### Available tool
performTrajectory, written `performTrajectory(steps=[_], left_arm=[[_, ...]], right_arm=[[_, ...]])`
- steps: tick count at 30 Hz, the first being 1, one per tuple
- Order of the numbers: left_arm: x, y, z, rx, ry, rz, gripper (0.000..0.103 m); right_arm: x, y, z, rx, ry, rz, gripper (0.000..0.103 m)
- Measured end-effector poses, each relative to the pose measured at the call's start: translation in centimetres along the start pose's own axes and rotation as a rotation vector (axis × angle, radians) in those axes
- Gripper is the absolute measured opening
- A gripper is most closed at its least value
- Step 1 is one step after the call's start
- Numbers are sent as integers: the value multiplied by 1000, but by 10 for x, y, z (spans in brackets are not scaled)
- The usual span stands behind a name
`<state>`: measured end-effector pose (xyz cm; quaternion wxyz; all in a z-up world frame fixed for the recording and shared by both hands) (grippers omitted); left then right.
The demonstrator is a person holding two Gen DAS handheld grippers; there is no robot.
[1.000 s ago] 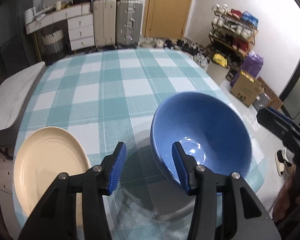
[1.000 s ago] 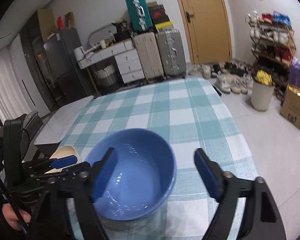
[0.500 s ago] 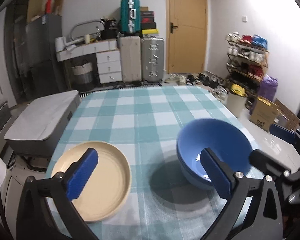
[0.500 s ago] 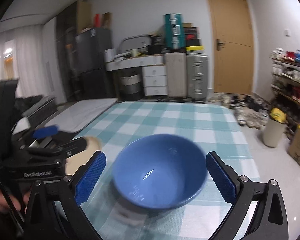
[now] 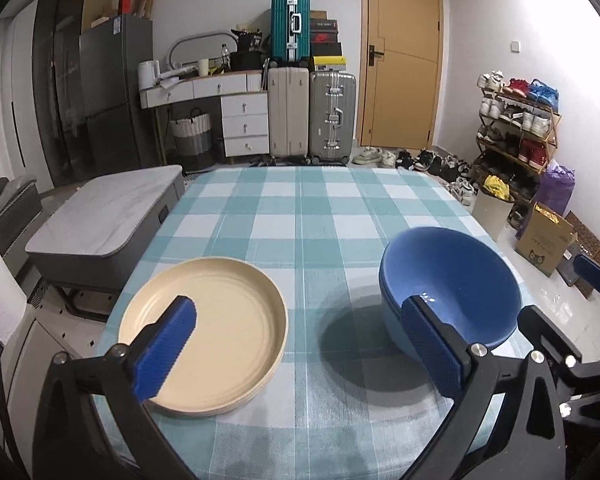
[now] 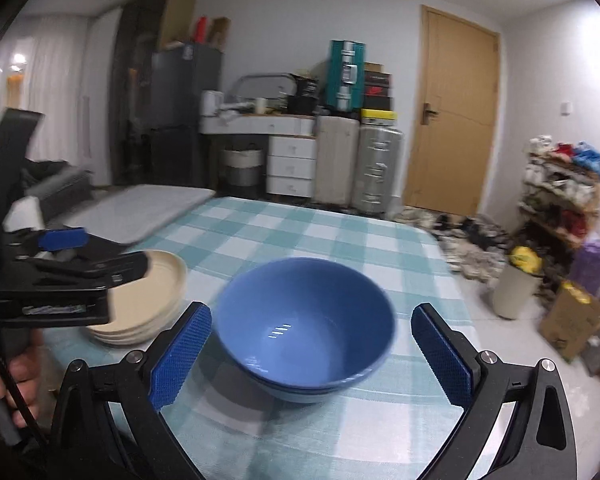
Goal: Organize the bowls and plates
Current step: 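Move both grippers to the blue bowl stack beside the cream plates, then close the left gripper on the bowl stack rim while the right gripper grips its opposite rim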
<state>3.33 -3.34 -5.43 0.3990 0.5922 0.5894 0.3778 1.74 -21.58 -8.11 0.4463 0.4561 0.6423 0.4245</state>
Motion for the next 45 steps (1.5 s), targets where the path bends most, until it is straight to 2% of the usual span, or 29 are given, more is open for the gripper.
performTrajectory(steps=[5,9,13,15,18,21,22,24,25,30,33,35,37,39,41,42,44,45], left_arm=[[-4,-5,10,34,14,34,103],[-13,-5,26,80,15,60,103],[-25,2,44,100,5,106,103],[-31,3,59,147,-23,108,103],[-40,-1,81,241,-64,106,103],[-49,-3,99,295,-62,151,103],[-52,-5,104,320,-84,151,103],[-58,-11,117,419,-150,126,103],[-58,-11,119,433,-157,124,102],[-71,-12,136,488,-197,258,102],[-80,-20,145,573,-283,260,100],[-78,-23,150,612,-285,254,88],[-79,-29,154,653,-301,262,84],[-80,-36,157,704,-329,264,72],[-82,-41,159,755,-381,235,55],[-83,-42,159,776,-404,211,52],[-85,-45,160,814,-437,181,38],[-87,-46,159,829,-457,164,35]], right_arm=[[5,1,-3,-36,41,-15,102],[-10,3,3,-44,-59,-37,102],[-31,6,16,-19,-48,41,102],[-43,5,26,18,-12,102,102],[-62,-2,49,113,-11,168,102],[-82,-15,73,227,23,277,102],[-87,-19,79,256,45,316,102],[-96,-29,93,319,80,388,102],[-98,-34,100,354,100,415,102],[-98,-55,122,476,171,496,102],[-96,-66,130,522,189,540,102],[-95,-70,133,532,184,524,102],[-96,-72,134,535,163,510,102],[-95,-75,135,552,159,496,102],[-95,-76,135,558,171,499,101],[-95,-77,136,559,174,507,101],[-97,-78,137,557,163,509,101],[-97,-79,138,559,159,509,101]])
Point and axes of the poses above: each gripper's, at about its wrist camera, not at the fingertips, and z roughly the way its jaws point, x to its left, y to its top, the point moved 6 cm from there along z, roughly the way its jaws point, and after that the axes turned 12 degrees about -x, right-handed, at the moved point
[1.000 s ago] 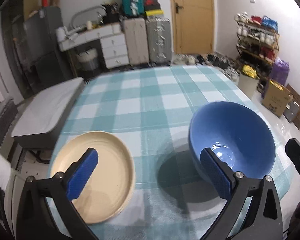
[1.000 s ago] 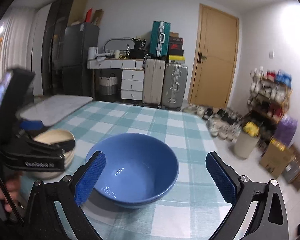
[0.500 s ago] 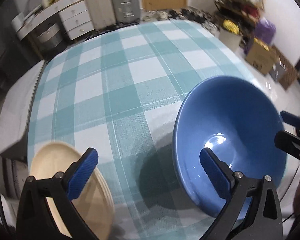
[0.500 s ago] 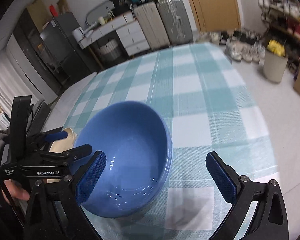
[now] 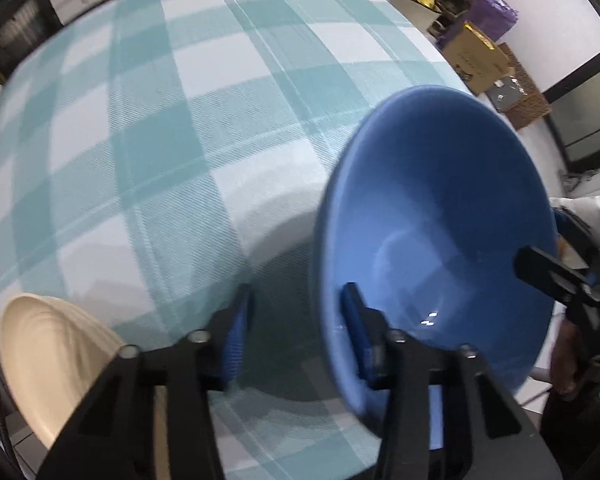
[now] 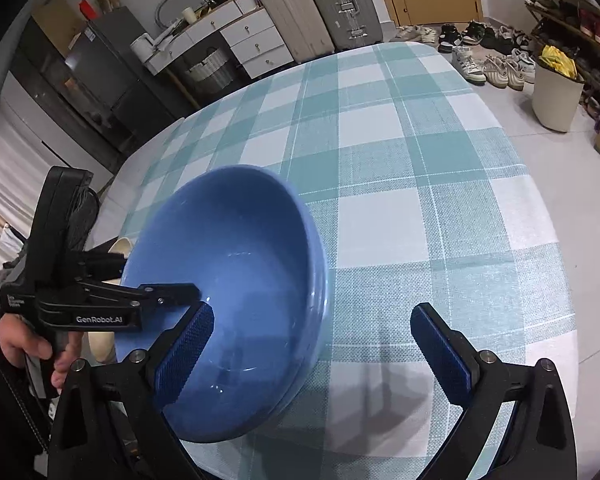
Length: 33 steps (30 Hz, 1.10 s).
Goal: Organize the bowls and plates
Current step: 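Close the left gripper on the bowl stack rim while the right gripper grips its opposite rim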
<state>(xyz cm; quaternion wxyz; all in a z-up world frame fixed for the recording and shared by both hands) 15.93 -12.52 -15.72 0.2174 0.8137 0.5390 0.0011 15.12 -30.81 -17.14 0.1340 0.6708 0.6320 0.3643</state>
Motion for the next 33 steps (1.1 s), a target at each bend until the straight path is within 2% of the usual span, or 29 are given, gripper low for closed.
performTrajectory(steps=[2,4,6,7,9,13,15,20,23,29,33], left_arm=[[-4,-1,1,21,-8,6,29],[-10,-1,1,34,-7,22,23],[-14,0,0,46,-1,34,20],[-15,0,0,49,2,42,18],[-19,1,0,52,10,56,16],[-21,3,0,53,8,86,13],[-19,3,1,54,7,97,13],[-15,5,4,74,-28,66,13],[-15,5,3,79,-29,63,13],[-19,2,2,94,-8,74,13],[-16,-1,3,99,-42,19,13]], right_arm=[[0,-1,2,12,4,-2,101],[2,-1,4,20,0,-5,95],[2,-1,6,43,3,3,73],[1,-3,8,59,-4,12,68],[-2,-5,11,86,1,44,48],[-3,-13,18,132,21,103,40],[-2,-20,23,169,54,154,30],[-8,-22,24,180,74,246,28],[-7,-22,26,203,58,252,26],[5,-20,29,256,-51,126,17],[7,-19,29,289,-83,80,15]])
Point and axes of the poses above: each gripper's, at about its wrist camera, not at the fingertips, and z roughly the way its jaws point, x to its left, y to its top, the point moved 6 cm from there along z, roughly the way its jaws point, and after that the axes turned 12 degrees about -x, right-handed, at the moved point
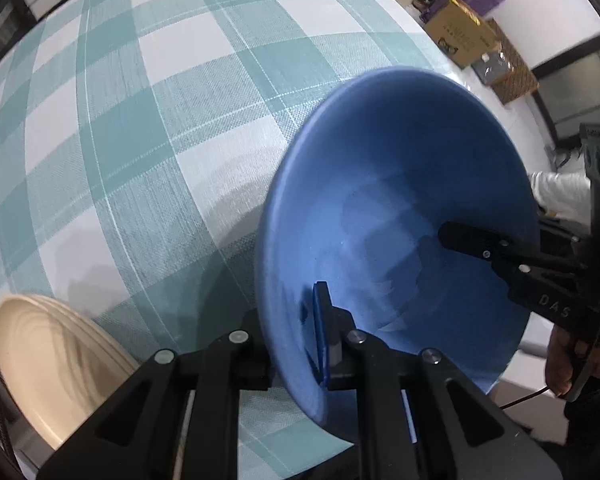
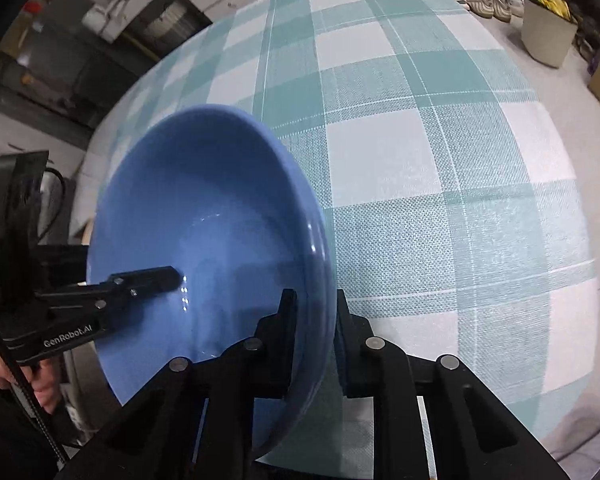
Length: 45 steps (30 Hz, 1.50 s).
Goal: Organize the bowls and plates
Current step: 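Close the left gripper on the bowl stack rim while the right gripper grips its opposite rim, then lift and carry the blue bowl stack with both grippers over the cream plates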
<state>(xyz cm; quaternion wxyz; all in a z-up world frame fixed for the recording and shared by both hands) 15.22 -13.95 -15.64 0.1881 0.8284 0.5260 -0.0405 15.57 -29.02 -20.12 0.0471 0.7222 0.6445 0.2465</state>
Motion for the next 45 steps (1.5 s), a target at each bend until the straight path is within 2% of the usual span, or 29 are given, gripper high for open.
performTrajectory(steps=[13,23,28,31,35,38,45], left_arm=[[13,-7,-16,15,-54,-91,12],[20,-12,-17,1,-10,-92,14],[20,-11,-17,0,64,-71,26],[16,-10,-18,4,102,-41,26],[5,-11,-16,23,170,22,21],[6,-5,-15,43,163,9,20],[11,0,-13,75,149,-28,18]], right_arm=[[17,22,6,75,-56,-66,9],[26,34,17,73,-77,-152,9],[31,32,21,82,-110,-227,10],[30,33,25,90,-126,-256,12],[35,33,25,88,-151,-334,13],[34,32,28,102,-177,-357,16],[30,31,25,106,-176,-340,16]])
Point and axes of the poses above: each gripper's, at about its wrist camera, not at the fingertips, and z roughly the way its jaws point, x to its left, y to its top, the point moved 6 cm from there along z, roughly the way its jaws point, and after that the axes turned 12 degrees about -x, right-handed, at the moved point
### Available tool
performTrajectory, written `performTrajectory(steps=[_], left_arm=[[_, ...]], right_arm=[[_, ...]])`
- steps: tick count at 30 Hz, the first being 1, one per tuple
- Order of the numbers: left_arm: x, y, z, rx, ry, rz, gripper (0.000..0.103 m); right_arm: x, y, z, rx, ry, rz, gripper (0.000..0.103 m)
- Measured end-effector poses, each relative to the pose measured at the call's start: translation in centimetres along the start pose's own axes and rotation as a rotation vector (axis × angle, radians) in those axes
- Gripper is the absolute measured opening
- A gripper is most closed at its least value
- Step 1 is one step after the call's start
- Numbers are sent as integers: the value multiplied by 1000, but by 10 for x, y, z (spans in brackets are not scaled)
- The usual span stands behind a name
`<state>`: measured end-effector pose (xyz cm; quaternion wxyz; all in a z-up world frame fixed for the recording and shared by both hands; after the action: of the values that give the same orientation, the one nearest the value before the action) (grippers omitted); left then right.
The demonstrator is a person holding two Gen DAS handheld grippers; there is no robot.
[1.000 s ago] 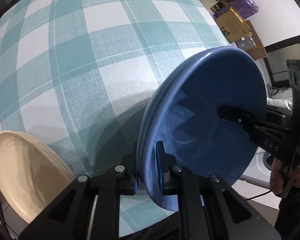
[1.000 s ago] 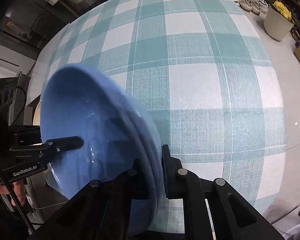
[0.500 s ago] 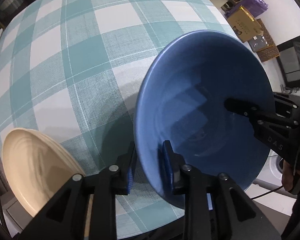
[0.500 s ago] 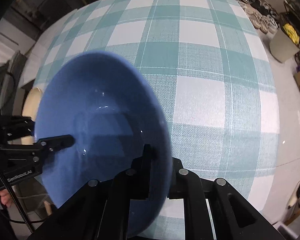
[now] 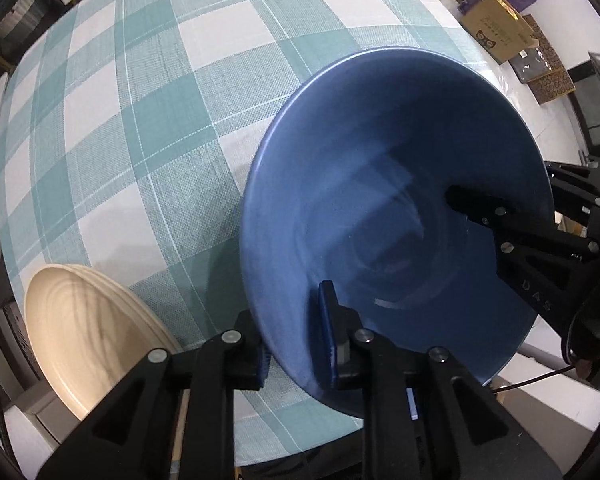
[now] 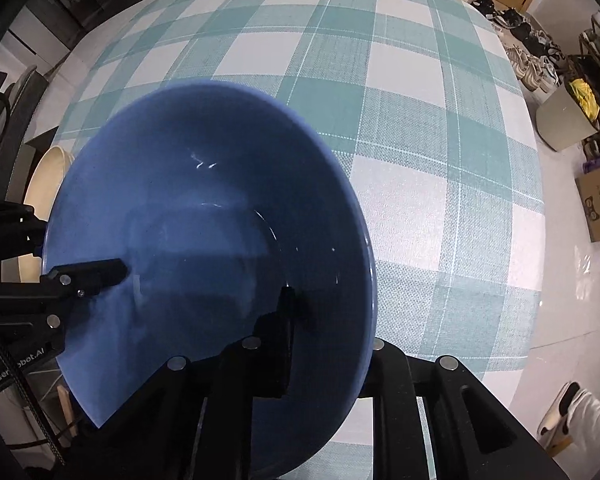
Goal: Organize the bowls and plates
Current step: 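Lift and carry the blue bowl stack with both grippers over the cream plates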
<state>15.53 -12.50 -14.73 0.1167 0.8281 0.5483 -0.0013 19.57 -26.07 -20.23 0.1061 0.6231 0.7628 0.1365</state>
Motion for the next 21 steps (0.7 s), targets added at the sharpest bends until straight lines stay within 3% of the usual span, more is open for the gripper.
performTrajectory(steps=[12,21], left_arm=[[6,-4,-9,45,-3,-33,18],[15,-7,-17,35,-5,-64,18]], right_arm=[[-1,10,2,47,2,29,16],[10,19,-3,50,-2,16,15]])
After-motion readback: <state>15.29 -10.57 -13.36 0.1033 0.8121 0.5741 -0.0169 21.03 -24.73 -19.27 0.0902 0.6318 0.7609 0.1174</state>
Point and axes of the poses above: each gripper's, at about its wrist camera, not at the fingertips, and z roughly the way its jaws point, x to its left, y to its top, the point moved 6 cm from there along z, roughly the way its jaws point, and after that the axes turned 12 degrees about -x, right-handed, at the moved point
